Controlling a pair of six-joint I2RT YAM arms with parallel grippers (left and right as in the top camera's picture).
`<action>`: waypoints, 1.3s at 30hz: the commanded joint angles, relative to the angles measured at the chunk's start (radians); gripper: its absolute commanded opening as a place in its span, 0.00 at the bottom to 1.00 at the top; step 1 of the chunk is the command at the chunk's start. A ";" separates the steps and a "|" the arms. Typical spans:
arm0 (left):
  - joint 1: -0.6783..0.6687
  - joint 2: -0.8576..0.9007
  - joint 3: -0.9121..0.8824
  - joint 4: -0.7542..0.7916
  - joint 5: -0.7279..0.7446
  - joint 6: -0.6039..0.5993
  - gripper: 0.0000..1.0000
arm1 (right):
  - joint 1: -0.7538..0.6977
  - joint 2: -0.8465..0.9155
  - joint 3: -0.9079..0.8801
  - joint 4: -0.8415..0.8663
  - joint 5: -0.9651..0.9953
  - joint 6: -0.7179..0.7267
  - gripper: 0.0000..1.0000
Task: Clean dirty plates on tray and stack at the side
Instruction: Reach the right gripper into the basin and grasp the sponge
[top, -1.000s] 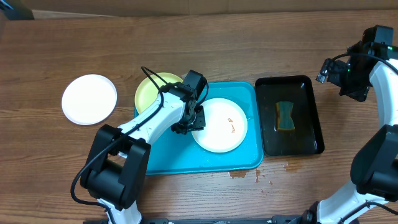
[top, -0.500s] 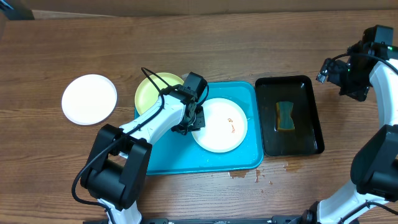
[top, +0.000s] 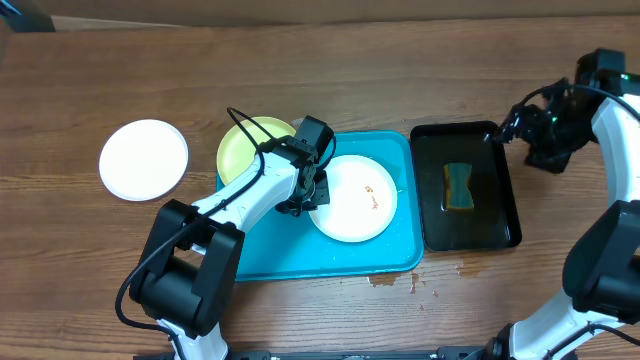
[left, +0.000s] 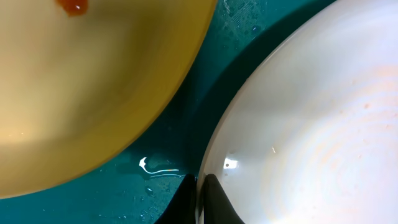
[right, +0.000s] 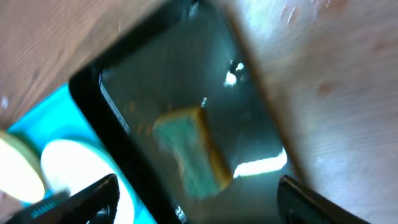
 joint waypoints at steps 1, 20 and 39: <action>-0.007 0.035 -0.009 0.006 -0.035 0.001 0.05 | 0.080 -0.004 0.007 -0.054 0.045 0.000 0.78; -0.007 0.035 -0.009 0.009 -0.035 0.001 0.11 | 0.334 -0.004 -0.356 0.249 0.341 0.157 0.57; -0.007 0.035 -0.009 0.008 -0.035 0.001 0.16 | 0.344 -0.004 -0.526 0.468 0.341 0.157 0.35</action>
